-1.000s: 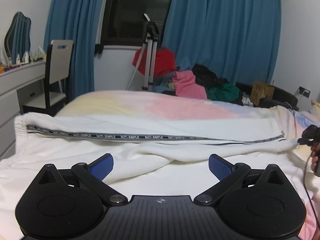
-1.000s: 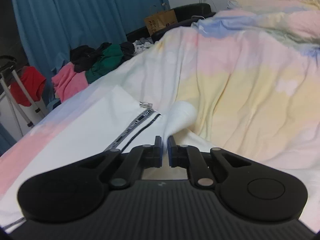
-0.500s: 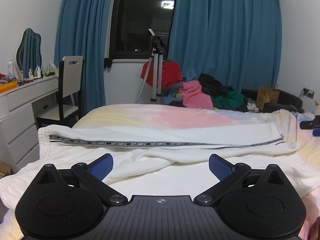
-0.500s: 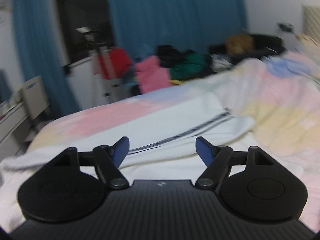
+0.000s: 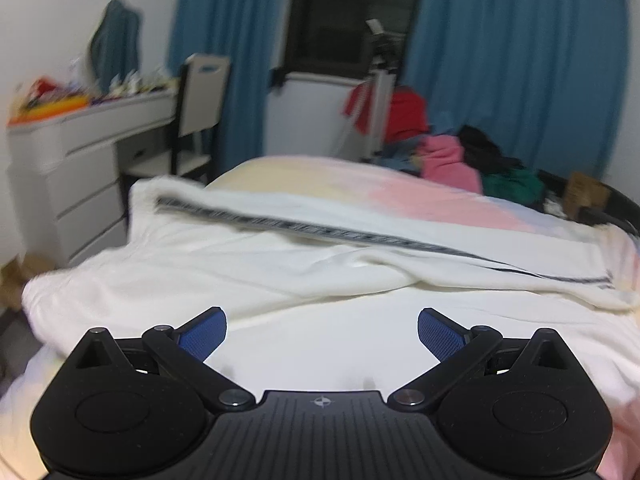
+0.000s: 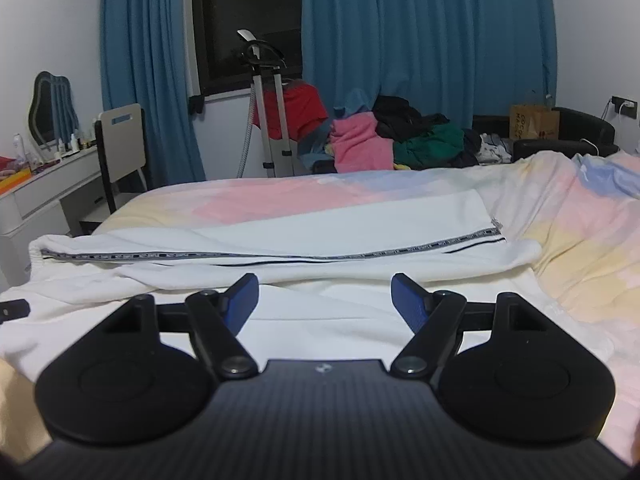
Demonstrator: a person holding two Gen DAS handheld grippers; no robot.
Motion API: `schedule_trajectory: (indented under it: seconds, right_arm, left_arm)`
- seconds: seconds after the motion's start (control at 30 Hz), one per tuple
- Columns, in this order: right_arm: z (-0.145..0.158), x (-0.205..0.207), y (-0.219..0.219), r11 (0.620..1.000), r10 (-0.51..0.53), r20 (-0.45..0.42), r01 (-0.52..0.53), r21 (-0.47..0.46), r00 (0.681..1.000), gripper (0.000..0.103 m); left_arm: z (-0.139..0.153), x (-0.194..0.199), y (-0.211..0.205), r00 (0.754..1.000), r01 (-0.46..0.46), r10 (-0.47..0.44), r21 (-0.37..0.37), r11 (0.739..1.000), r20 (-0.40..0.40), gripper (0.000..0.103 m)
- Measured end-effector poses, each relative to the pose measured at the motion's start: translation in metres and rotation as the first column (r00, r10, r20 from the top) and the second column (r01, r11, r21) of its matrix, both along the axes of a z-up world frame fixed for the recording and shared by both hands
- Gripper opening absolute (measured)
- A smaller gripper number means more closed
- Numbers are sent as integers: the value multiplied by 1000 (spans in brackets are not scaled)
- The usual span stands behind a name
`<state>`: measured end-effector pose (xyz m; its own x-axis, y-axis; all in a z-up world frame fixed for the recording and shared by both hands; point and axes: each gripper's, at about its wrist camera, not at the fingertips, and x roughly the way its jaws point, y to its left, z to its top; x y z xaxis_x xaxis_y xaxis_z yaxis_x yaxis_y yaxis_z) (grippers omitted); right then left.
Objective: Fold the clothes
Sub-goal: 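Grasp the ribbed sweatshirt cuff with the left gripper while the right gripper grasps the taped edge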
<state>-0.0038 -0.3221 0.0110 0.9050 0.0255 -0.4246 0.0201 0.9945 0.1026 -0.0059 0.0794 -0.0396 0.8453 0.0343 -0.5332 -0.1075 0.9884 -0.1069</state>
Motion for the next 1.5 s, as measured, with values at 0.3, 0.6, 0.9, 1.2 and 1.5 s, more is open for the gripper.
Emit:
schedule_trajectory:
  seconds: [0.3,0.6,0.9,1.2,1.5]
  right_arm:
    - [-11,5,-2,1000,-25,-31,25,1,999,75]
    - [-13,1,-14,997,-52,-17,53,61,998,75]
    - [-26,10,-45,968,-145,-84,159,195,986,75]
    - [-36,22,-63,943,-218,-142,246,225,966,75]
    - [-38,12,-121,829,-416,-130,434,353,900,76]
  left_arm:
    - [-6,4,62,965,-253,240,-142,957,-102,103]
    - [15,-16,117,920,-391,372,-304,869,-120,101]
    - [-16,-20,175,822,-565,415,-466,680,-391,95]
    - [-33,-20,203,864,-504,348,-631,590,-364,84]
    - [-29,-24,198,921,-386,290,-708,591,-260,85]
